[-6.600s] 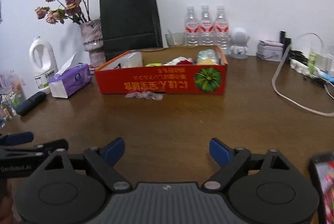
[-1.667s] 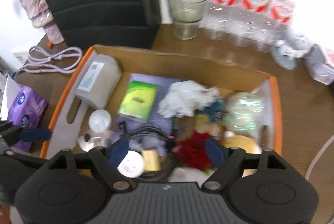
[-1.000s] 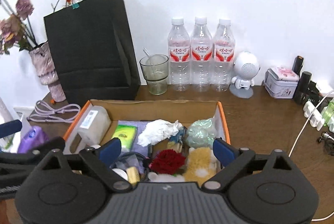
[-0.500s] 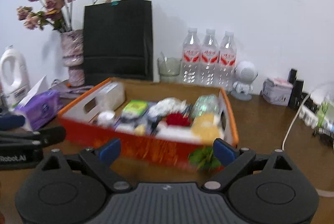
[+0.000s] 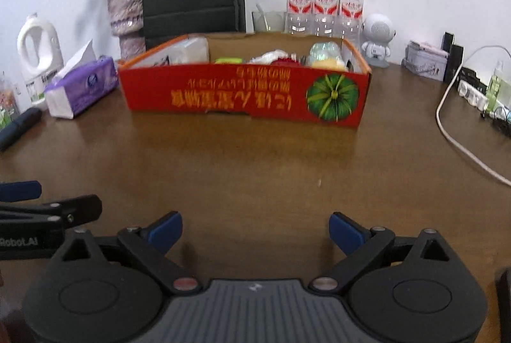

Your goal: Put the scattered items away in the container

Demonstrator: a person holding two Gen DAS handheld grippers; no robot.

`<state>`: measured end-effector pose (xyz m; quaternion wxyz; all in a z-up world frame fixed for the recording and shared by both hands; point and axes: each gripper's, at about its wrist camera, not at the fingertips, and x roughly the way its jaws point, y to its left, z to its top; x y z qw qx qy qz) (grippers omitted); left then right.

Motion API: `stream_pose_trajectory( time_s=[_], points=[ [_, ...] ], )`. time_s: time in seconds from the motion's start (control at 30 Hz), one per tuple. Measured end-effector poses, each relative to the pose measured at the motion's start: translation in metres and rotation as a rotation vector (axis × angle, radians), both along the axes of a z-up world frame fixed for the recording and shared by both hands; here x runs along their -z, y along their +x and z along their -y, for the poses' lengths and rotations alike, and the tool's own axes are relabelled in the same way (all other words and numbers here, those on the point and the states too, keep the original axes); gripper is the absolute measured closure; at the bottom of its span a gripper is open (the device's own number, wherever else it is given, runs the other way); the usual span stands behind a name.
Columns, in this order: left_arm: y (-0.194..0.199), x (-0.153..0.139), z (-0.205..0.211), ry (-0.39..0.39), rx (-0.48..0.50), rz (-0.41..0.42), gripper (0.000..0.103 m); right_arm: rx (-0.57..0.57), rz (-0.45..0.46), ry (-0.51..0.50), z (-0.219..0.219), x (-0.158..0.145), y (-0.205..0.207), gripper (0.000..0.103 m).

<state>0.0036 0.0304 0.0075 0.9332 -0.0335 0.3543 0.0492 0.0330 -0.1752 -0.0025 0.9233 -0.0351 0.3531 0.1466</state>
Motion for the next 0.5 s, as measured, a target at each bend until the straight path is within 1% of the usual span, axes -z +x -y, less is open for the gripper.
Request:
stream_pose_trajectory(
  time_s=[0.13, 0.2, 0.23, 0.3, 0.5],
  points=[
    [-0.0014, 0.0035, 0.0001, 0.000, 0.011, -0.002, 0.000, 0.005, 0.013, -0.029, 0.0004, 0.0028, -0.0068, 0.000],
    [0.0023, 0.0058, 0.0046, 0.051, 0.007, -0.006, 0.000, 0.009, 0.020, -0.021, 0.0014, 0.0036, -0.0075, 0.000],
    [0.0030, 0.0067, 0.0064, 0.065, 0.009, 0.007, 0.000, 0.010, 0.025, -0.020, 0.0019, 0.0041, -0.0074, 0.000],
    [0.0030, 0.0093, 0.0058, 0.048, 0.015, 0.026, 0.000, 0.014, 0.028, -0.018, 0.0025, 0.0046, -0.0071, 0.000],
    [0.0040, 0.0100, 0.0051, 0.045, 0.021, 0.026, 0.000, 0.017, 0.026, -0.019, 0.0009, 0.0045, -0.0043, 0.000]
  ],
)
